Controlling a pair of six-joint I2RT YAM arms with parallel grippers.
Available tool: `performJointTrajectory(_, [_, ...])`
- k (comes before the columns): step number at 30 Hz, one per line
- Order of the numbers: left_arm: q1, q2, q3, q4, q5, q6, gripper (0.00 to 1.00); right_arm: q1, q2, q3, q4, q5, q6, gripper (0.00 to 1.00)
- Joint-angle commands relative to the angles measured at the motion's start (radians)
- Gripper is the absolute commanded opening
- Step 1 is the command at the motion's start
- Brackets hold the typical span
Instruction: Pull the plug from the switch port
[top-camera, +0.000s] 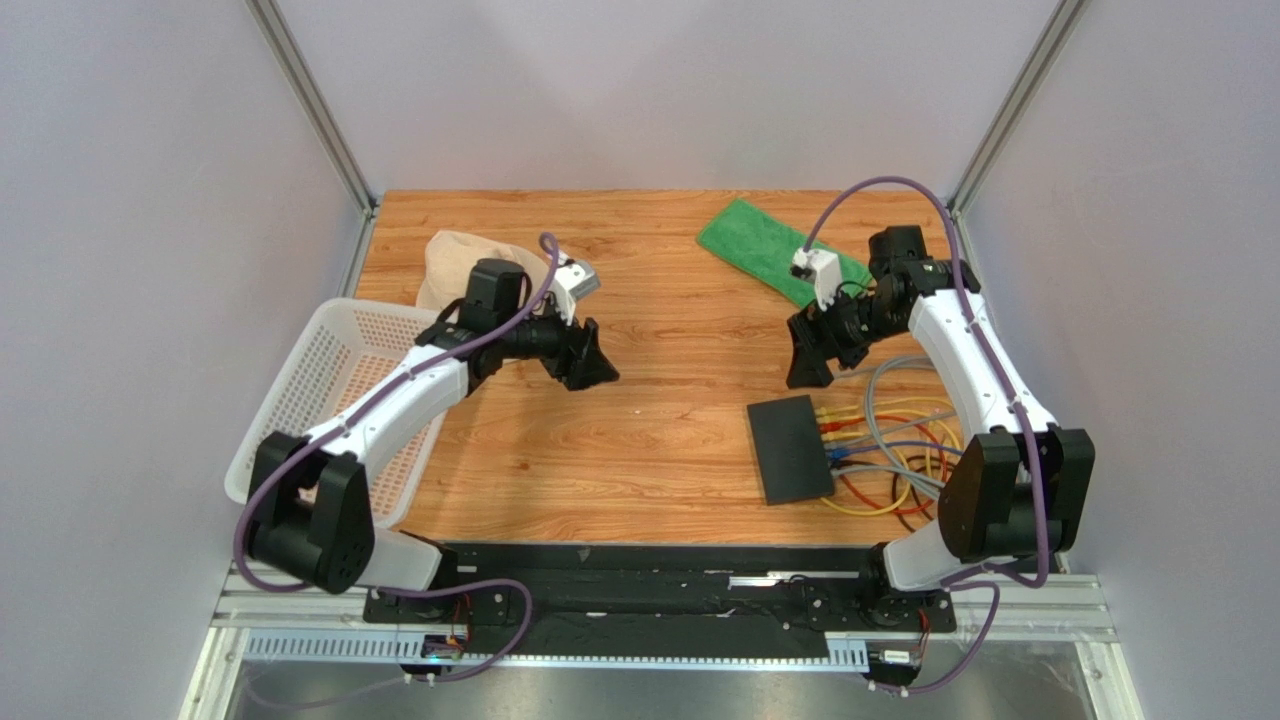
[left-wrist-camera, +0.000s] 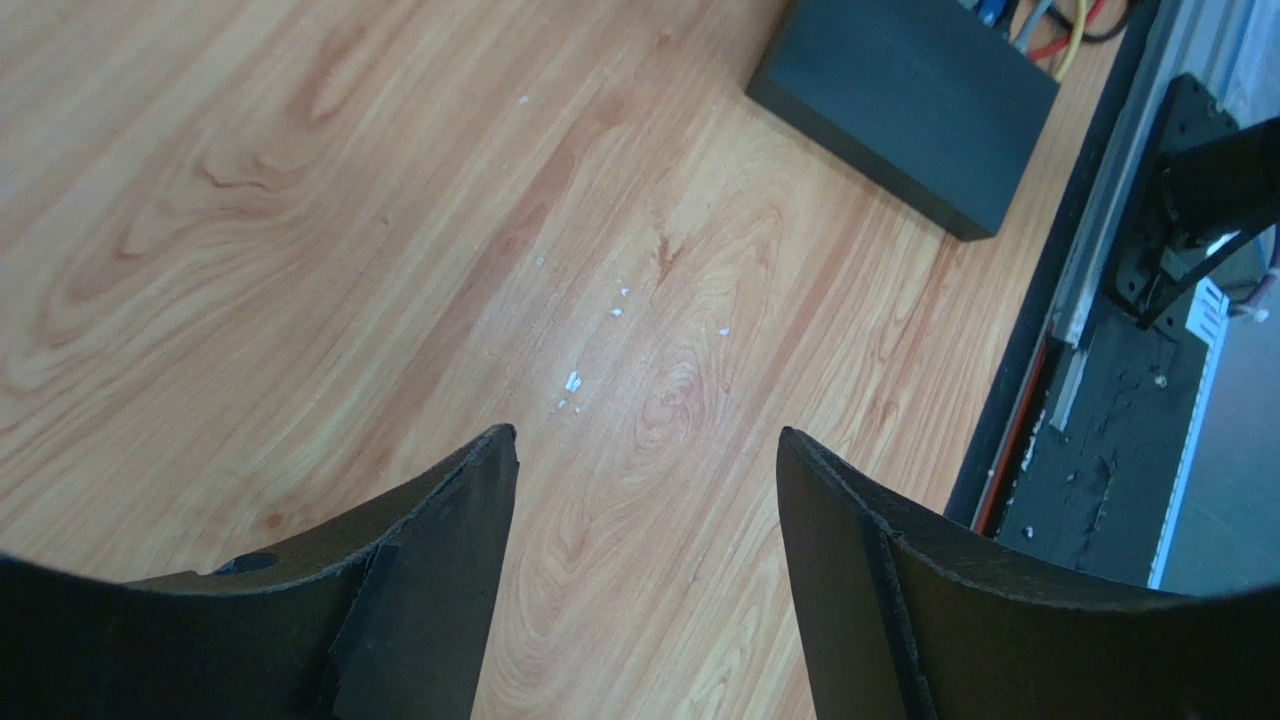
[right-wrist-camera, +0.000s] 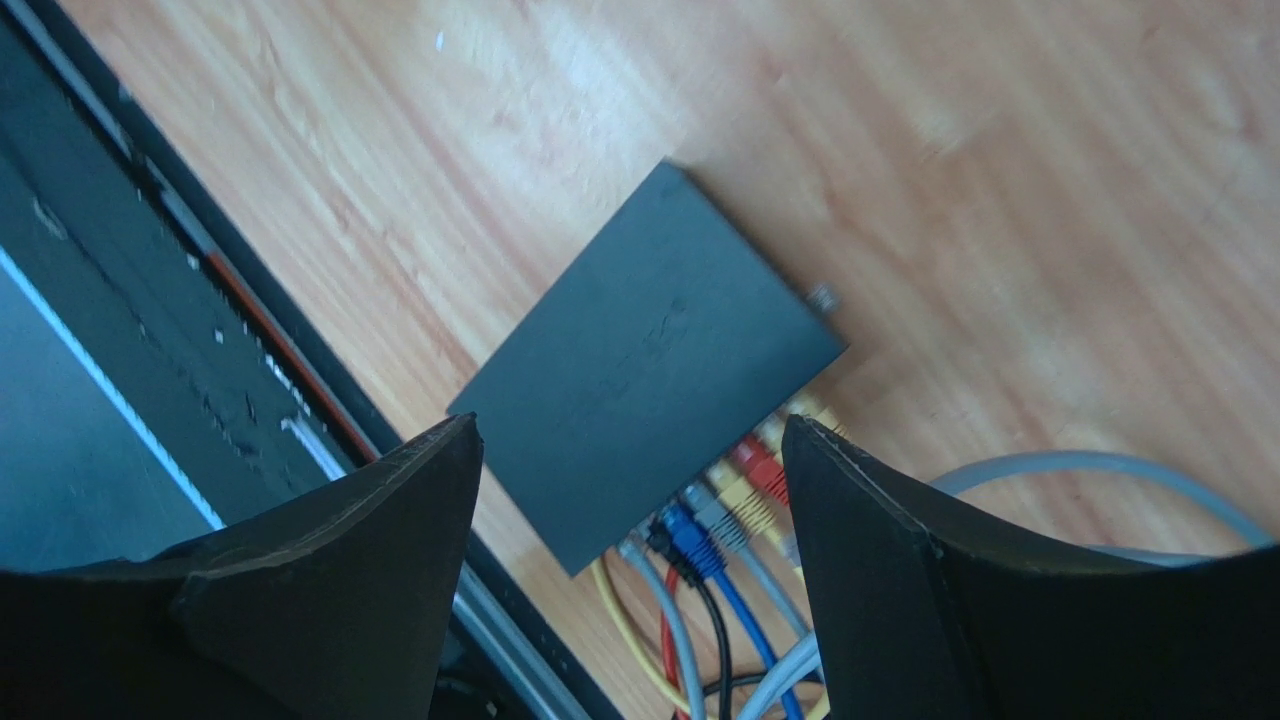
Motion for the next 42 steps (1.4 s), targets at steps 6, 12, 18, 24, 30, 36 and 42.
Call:
performJointTrajectory(6, [-0.021, 0.115, 0.135, -0.029, -0.002, 0.07, 0.72, 0.066, -0.185, -0.184, -0.076, 0.116, -0.271, 0.73])
performJointTrajectory(12, [-0.021, 0.039, 0.18, -0.107, 0.027, 0.061, 0.72, 0.152, -0.215, -0.235, -0.022, 0.179, -0.361, 0.73])
performJointTrajectory(18, [-0.021, -0.028, 0.195, -0.144, 0.001, 0.07, 0.72, 0.276, -0.189, -0.277, 0.013, 0.304, -0.51, 0.74])
performJointTrajectory(24, [-0.021, -0.044, 0.189, -0.155, -0.036, 0.092, 0.72, 0.278, -0.349, -0.469, 0.087, 0.413, -0.708, 0.79])
performJointTrajectory(30, [-0.021, -0.038, 0.186, -0.152, -0.045, 0.098, 0.72, 0.275, -0.382, -0.482, -0.022, 0.334, -0.765, 0.86])
performJointTrajectory(36, [-0.021, -0.035, 0.171, -0.146, -0.055, 0.098, 0.72, 0.276, -0.336, -0.529, 0.041, 0.338, -0.809, 0.89])
performJointTrajectory(42, [-0.021, -0.041, 0.151, -0.144, -0.068, 0.096, 0.72, 0.276, -0.287, -0.57, 0.096, 0.349, -0.875, 0.89])
